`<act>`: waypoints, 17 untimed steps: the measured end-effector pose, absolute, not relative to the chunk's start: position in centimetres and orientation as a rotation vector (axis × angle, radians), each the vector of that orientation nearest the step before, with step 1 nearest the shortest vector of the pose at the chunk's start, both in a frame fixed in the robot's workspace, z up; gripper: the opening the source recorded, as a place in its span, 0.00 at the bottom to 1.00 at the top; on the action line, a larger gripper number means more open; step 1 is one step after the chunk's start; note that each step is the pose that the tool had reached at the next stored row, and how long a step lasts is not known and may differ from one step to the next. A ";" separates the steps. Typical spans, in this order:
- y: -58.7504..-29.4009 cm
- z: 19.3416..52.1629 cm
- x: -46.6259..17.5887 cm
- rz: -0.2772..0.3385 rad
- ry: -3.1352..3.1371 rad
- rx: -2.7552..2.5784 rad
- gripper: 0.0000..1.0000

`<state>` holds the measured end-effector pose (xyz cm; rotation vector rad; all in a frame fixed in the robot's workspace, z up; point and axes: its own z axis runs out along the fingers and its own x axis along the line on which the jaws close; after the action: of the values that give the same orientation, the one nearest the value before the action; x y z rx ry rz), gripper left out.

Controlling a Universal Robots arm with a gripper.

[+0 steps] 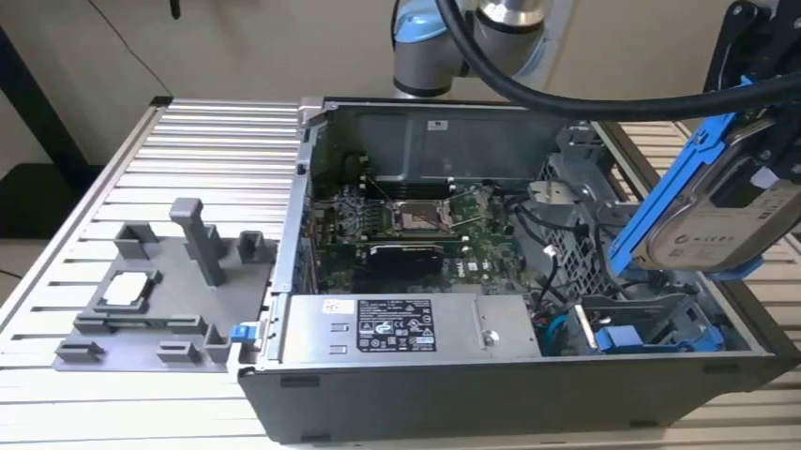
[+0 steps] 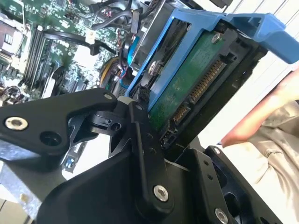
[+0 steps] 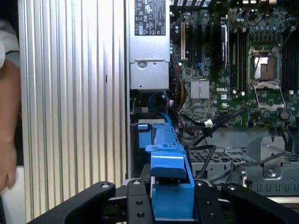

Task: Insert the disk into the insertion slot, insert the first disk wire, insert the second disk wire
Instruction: 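Insert the disk into the insertion slot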

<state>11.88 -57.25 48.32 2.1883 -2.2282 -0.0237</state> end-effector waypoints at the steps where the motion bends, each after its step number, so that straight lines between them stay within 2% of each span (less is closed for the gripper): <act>1: -57.2 48.2 11.9 -0.024 -2.228 2.188 0.33; 17: -57.2 45.4 11.8 -0.023 -2.226 2.191 0.33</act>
<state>11.81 -57.25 45.38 2.1909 -2.2256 -0.0234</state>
